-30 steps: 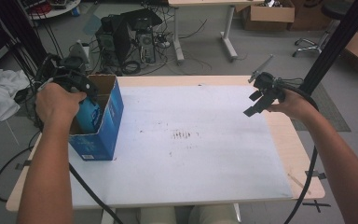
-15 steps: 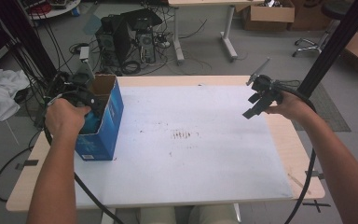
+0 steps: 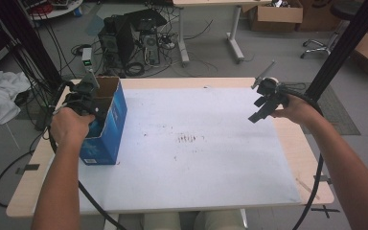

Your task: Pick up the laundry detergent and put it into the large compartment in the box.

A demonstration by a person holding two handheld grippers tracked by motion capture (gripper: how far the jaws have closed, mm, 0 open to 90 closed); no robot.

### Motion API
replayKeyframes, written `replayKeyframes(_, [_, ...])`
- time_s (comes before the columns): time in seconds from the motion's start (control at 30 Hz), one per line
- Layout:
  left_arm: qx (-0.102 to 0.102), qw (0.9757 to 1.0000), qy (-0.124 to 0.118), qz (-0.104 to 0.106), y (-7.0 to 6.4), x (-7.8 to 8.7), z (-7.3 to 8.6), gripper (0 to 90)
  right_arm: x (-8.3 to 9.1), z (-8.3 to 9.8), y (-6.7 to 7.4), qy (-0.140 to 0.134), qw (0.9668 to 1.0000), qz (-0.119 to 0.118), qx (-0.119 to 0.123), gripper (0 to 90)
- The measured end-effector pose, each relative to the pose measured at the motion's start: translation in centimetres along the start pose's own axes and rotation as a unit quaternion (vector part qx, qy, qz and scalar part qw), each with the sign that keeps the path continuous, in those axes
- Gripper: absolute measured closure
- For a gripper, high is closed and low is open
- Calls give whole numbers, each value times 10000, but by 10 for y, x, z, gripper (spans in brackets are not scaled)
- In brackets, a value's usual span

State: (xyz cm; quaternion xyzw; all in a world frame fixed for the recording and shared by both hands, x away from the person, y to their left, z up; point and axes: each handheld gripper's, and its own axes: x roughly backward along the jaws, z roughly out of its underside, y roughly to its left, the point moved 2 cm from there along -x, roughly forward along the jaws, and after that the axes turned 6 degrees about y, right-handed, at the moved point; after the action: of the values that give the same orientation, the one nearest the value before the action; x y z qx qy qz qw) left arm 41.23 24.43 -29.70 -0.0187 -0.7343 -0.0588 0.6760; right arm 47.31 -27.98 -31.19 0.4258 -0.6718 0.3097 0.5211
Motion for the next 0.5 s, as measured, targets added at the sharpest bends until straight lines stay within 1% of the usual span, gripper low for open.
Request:
replayKeyframes(0.13, [77, 9999, 7, 74, 3, -1, 0, 378, -1, -1, 1, 19, 10000, -9, 10, 187])
replayKeyframes(0.2, [100, 9999, -31, 106, 5, -1, 1, 377, -2, -2, 1, 12, 10000, -11, 33, 187])
replayKeyframes(0.3, [93, 9999, -40, 109, 5, -1, 1, 376, -2, -2, 2, 35, 10000, -21, -10, 187])
replayKeyframes(0.5, [106, 9998, -69, 134, 6, -2, 2, 373, -2, -2, 2, 31, 10000, -18, 2, 187])
